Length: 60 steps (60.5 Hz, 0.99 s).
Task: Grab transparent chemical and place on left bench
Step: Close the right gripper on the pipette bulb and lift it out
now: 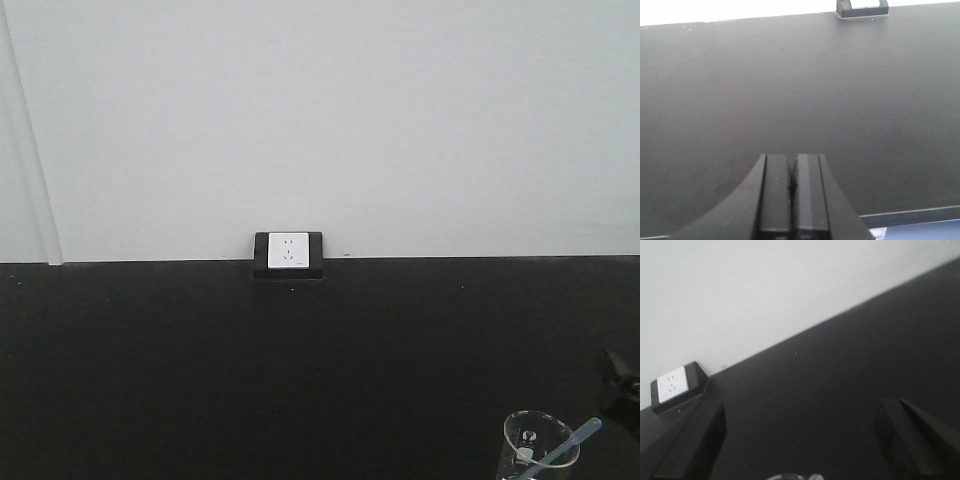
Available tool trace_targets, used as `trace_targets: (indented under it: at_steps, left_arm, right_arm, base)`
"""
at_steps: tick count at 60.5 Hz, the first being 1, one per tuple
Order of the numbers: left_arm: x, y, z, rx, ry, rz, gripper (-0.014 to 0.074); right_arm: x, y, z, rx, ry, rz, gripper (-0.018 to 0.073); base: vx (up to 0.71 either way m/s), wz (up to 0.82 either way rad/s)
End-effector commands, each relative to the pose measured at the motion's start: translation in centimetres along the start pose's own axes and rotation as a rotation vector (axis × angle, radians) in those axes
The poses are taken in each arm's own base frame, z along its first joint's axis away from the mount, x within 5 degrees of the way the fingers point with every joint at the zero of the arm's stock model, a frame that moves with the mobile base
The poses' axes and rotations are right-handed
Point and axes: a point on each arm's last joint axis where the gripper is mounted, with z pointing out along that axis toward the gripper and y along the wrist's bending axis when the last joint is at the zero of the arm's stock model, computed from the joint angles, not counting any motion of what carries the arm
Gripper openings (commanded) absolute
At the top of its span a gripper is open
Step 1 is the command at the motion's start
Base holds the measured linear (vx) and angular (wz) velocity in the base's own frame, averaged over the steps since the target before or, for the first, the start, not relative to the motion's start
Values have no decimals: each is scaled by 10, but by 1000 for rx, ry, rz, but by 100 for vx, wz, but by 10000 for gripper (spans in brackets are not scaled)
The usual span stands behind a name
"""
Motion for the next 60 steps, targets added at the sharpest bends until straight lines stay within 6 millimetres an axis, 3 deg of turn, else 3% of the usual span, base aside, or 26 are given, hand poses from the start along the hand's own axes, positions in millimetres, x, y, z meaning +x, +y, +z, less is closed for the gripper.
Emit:
trace_targets:
  at_steps: [1,14,29,37,54,60]
  left_arm:
    - [-3,0,-1,-2,-81,-9,-3]
    - [-3,0,-1,-2,-81,-9,-3]
    - [-3,0,-1,-2,-81,-9,-3]
    - [-3,0,-1,-2,-81,-9,-3]
    - [-3,0,-1,-2,-81,-9,-3]
    - [-3,0,-1,-2,-81,-9,-3]
  right_arm:
    - [-6,8,13,-84,-104,20,580]
    - [30,2,37,-142,-42,24,529]
    - [49,-3,46,-155,-12,25,489]
    - [51,-3,46,-161,-2,19,372]
    - [52,-2,46,-169,-2,10,10]
    - [51,-1,46,-180,-14,-18,-11]
  base:
    - [0,0]
    - [0,0]
    - [0,0]
    - [0,0]
    - [0,0]
    - [0,0]
